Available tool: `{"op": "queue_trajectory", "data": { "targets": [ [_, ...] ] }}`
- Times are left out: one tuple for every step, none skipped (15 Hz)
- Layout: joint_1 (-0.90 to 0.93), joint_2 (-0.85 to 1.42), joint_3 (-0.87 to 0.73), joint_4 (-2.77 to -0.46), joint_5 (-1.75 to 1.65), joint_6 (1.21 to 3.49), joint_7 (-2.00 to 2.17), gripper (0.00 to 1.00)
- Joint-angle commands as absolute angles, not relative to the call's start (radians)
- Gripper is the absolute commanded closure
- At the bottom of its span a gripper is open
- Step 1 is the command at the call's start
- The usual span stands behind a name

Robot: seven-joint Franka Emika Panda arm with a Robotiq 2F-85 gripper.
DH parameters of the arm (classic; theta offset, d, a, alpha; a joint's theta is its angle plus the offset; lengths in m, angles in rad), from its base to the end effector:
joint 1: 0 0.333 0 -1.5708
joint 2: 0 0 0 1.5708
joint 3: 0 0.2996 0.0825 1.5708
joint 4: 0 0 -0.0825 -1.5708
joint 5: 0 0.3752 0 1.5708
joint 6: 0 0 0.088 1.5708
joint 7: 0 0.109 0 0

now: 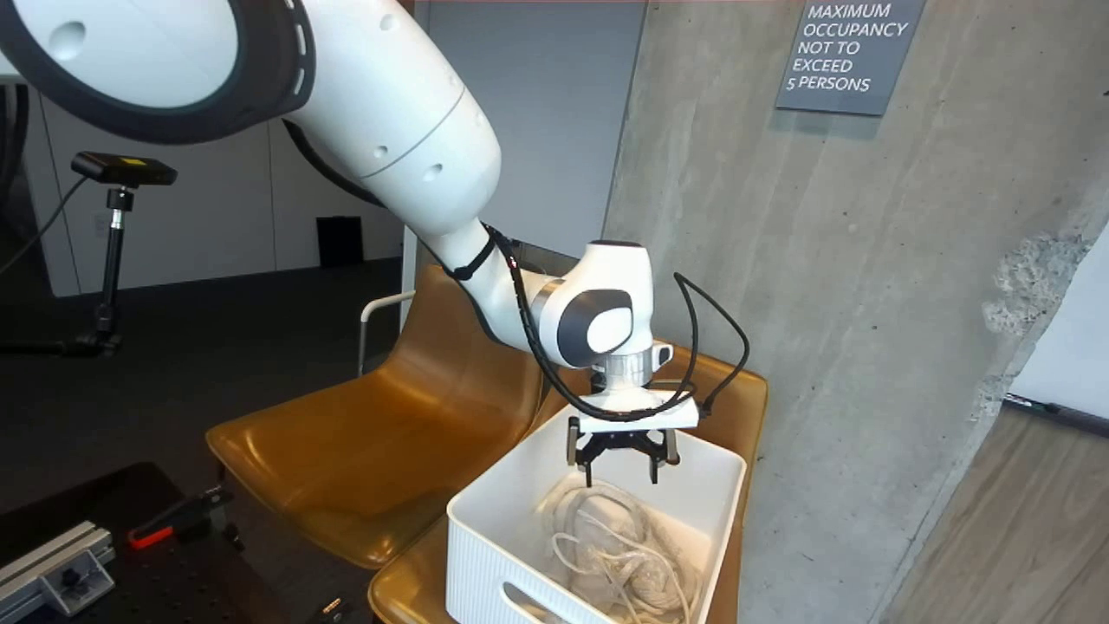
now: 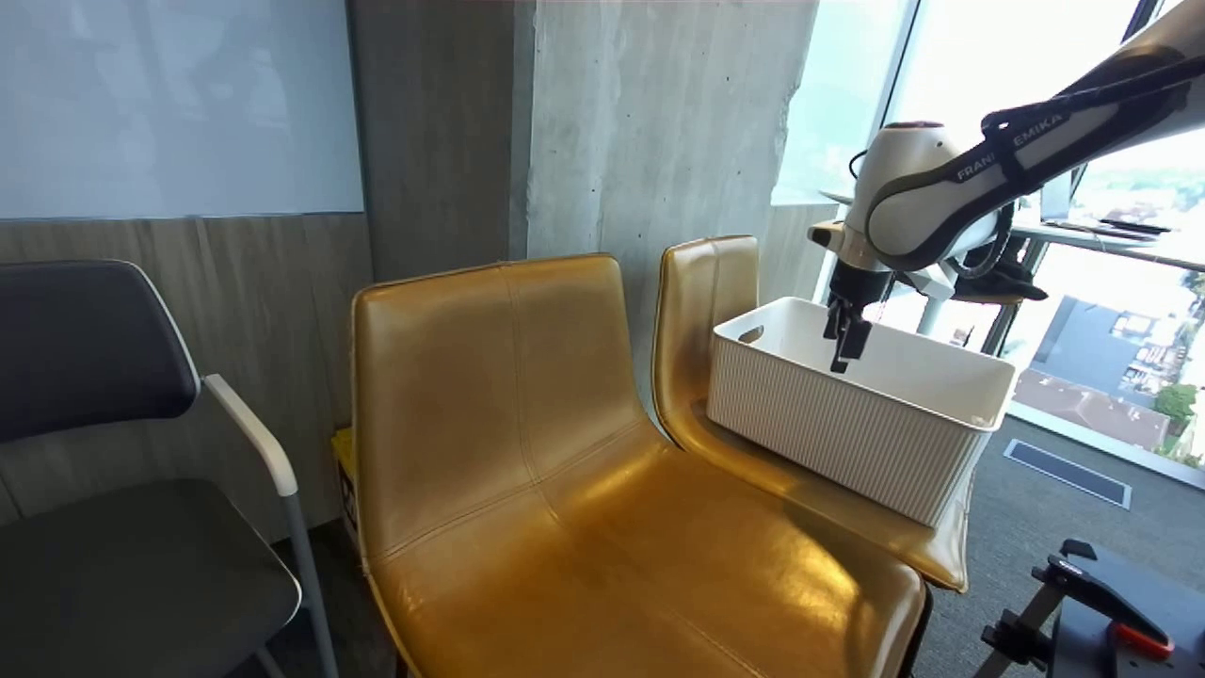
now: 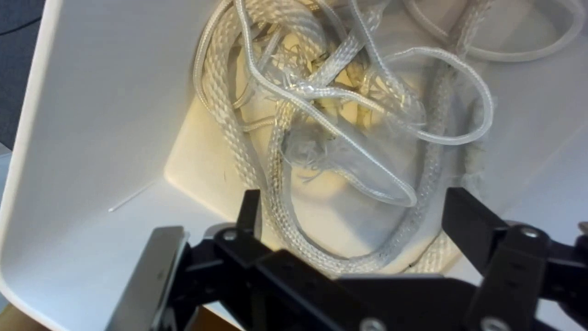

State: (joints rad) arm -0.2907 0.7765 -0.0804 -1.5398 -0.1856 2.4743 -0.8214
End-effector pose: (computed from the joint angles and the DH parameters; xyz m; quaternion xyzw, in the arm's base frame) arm 0.6600 -0.2470 0.2025 0.9463 0.3004 0.0144 0.1185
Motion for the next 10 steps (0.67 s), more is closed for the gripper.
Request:
{"op": "queue_trajectory", "data": {
  "targets": [
    [-0.310,0.886,-0.082,-1.453,-0.197,2.494,-0.825,0.00],
    [-0.310,0.913,-0.088,-1.434,-0.204,2.496,-0.823,0.00],
    [-0.313,0.943,-0.092,-1.411,-0.208,2.494,-0.823,0.00],
    [-0.316,0.970,-0.096,-1.389,-0.212,2.492,-0.823,0.00],
    [-0.318,0.994,-0.100,-1.367,-0.215,2.491,-0.823,0.00],
    [-0.320,1.018,-0.104,-1.344,-0.219,2.489,-0.822,0.00],
    [-0.322,1.046,-0.108,-1.317,-0.223,2.487,-0.820,0.00],
    [-0.321,1.068,-0.115,-1.294,-0.231,2.485,-0.817,0.00],
    [-0.322,1.092,-0.119,-1.271,-0.234,2.482,-0.815,0.00],
    [-0.322,1.113,-0.123,-1.252,-0.236,2.479,-0.813,0.00]
  ]
}}
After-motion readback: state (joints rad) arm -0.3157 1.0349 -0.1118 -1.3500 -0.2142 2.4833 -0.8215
